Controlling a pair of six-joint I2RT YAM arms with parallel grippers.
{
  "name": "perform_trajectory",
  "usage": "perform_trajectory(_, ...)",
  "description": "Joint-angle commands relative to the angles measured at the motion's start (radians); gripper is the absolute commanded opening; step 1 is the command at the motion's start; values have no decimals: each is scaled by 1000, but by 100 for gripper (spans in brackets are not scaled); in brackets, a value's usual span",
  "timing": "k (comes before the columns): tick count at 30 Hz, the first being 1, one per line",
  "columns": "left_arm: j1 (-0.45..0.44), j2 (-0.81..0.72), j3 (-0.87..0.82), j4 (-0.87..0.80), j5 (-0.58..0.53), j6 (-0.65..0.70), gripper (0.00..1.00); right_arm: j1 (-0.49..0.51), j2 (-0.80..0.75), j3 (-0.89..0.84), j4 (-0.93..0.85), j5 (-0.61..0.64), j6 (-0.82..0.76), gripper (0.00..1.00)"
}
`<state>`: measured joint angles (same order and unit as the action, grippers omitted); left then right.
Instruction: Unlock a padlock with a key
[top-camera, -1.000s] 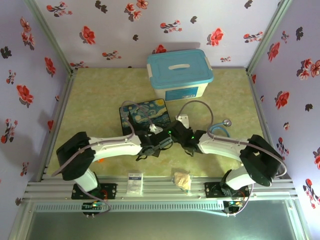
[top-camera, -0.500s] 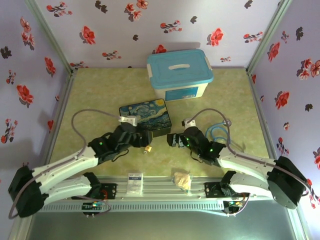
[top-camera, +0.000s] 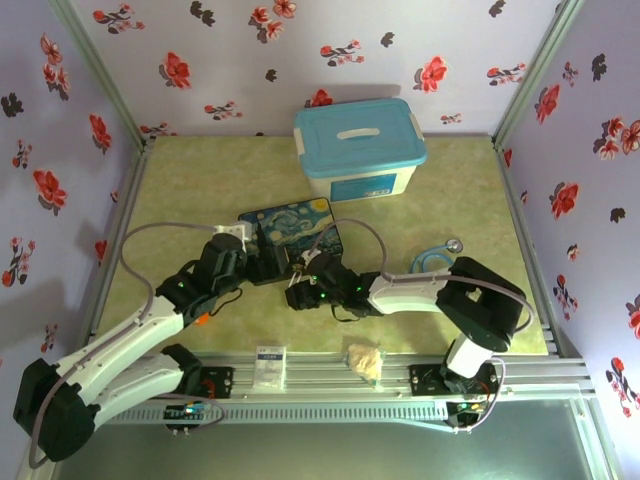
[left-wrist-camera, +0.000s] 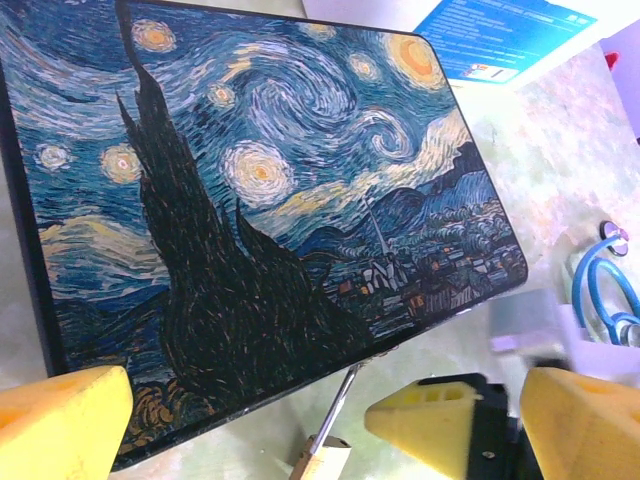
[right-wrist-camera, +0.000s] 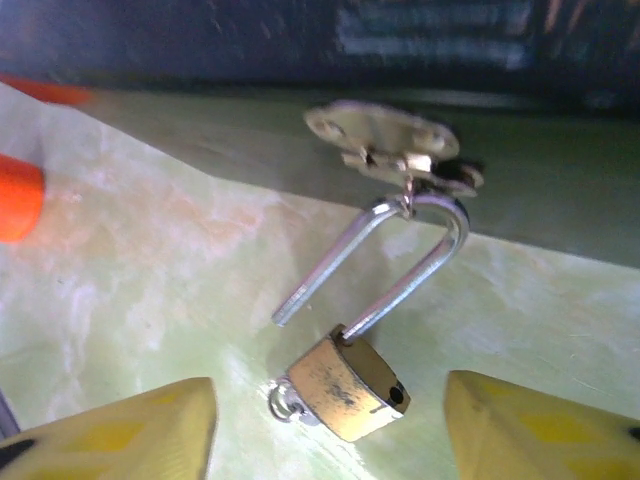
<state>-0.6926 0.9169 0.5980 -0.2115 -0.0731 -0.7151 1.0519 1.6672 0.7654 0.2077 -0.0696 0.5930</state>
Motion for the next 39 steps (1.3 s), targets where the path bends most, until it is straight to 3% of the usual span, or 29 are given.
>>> perform_trajectory(1,11,-20,-26,54,23,-5,100,-1,25,48,-49,-14,27,56)
perform_trajectory(4,11,-21,-35,67,23,-10,100,0,43,83,-141,27,19,54)
perform_trajectory(10,21,-23,-40,72,22,-5,100,0,66,99,-161,22,25,48)
perform_trajectory(20,27,-33,-50,79,21,-6,100,0,122,125,-174,10,37,49)
perform_trajectory(32,43,-43,-41,40,20,-19,100,-14,118,105,-150,-7,63,31)
perform_trajectory(39,97,-21,1,8,5,31,100,-37,80,34,-61,-41,118,28)
